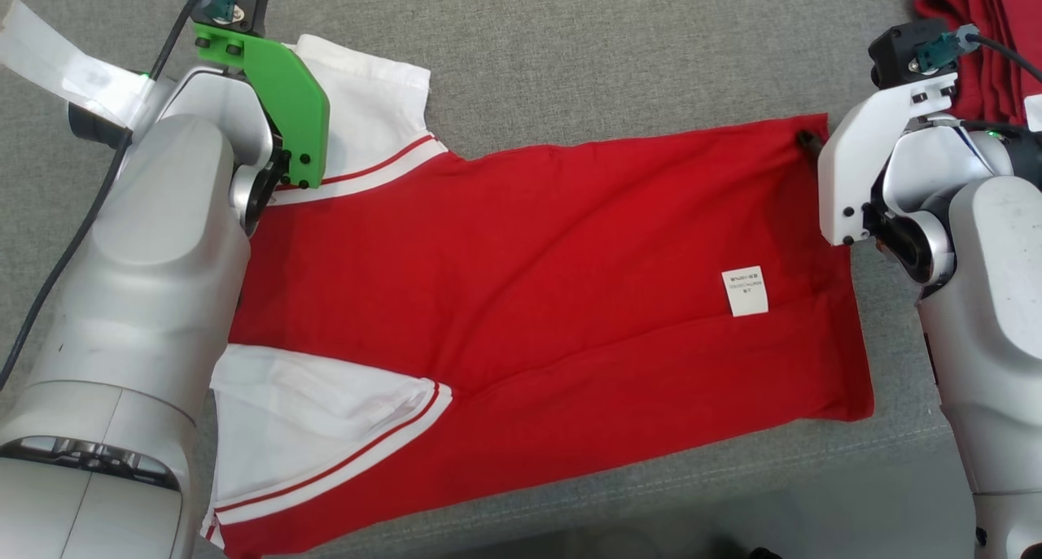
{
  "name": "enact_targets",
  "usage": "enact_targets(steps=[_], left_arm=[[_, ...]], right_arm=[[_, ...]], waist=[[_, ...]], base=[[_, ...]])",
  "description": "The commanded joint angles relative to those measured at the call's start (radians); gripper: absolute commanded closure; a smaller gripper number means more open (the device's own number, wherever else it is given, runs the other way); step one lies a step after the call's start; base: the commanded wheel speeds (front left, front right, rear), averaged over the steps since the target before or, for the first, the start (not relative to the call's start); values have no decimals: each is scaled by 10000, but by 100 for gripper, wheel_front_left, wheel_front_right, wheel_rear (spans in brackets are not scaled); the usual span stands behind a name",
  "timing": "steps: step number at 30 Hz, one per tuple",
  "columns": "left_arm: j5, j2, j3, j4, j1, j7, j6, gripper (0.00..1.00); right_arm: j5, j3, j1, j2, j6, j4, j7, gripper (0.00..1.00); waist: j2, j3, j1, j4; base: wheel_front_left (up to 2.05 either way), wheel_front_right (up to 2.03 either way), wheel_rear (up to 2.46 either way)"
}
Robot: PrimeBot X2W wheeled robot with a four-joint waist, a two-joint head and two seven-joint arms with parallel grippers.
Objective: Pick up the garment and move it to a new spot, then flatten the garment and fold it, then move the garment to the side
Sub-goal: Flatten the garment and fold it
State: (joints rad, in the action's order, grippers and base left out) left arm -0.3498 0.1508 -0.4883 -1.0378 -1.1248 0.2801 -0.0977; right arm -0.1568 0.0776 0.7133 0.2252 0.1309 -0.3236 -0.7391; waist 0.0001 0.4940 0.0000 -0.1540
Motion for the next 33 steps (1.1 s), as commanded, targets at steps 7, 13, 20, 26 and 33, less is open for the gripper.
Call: enact_targets(steps=[7,13,20,26,33], left_arm=[[-116,-80,-110,-369,-12,-164,-64,100],[-258,-143,32,-350,-29,-907,165,100],[-573,-190,396,-79,218,-2347,511,100],[-715,-188,470,147,724,-3185,635,100],[-808,-263,420,601,1522,-3822,657,100]], right_arm=[[-101,-29,31,-62,-7,-161,-200,80],[-237,-8,-130,9,-8,-54,300,100],[-596,-89,-382,116,-8,28,761,100],[-806,-332,-774,311,-8,188,923,100],[-1278,-651,-1391,369,-8,635,1331,100]], waist=[[-1,33,0,54],[-1,-174,0,201],[-1,-569,0,516],[-1,-1025,0,791],[-1,-1488,0,1028]], base=[[0,0,0],[0,0,0],[0,0,0],[0,0,0],[0,0,0]])
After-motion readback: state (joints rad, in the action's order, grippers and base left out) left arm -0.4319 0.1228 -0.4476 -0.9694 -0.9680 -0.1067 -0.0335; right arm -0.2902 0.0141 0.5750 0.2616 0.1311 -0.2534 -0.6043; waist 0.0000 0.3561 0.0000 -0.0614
